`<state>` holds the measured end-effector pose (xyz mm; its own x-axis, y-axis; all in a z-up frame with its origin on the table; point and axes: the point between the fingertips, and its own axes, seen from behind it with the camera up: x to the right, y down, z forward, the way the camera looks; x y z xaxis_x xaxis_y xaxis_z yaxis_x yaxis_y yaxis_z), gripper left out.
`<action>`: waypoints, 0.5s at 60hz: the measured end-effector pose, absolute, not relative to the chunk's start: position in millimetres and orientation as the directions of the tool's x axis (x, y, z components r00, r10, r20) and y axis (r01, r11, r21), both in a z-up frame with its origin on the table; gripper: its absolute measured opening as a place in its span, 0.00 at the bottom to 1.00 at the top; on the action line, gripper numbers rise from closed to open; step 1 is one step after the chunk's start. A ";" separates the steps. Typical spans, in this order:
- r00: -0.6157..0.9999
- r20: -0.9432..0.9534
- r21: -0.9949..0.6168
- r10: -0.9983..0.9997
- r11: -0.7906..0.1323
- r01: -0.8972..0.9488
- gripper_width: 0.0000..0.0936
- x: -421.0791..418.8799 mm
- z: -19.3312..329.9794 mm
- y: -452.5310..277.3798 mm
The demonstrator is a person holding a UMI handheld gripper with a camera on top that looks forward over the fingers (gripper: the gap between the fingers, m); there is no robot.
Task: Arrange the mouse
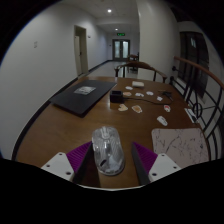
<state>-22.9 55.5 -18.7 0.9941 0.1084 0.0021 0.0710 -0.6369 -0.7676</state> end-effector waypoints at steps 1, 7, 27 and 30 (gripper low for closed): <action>0.994 0.002 -0.765 0.107 -0.640 0.070 0.84 -23.3 -18.2 57.7; 0.994 -0.003 -0.767 0.110 -0.638 0.068 0.67 -22.9 -18.9 73.8; 0.989 -0.010 -0.882 0.151 -0.466 0.062 0.36 4.8 83.9 55.0; 0.990 -0.023 -0.908 0.138 -0.418 0.037 0.36 24.8 117.5 44.0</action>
<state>24.8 44.0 117.5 0.9901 0.1381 -0.0234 0.0368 -0.4182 -0.9076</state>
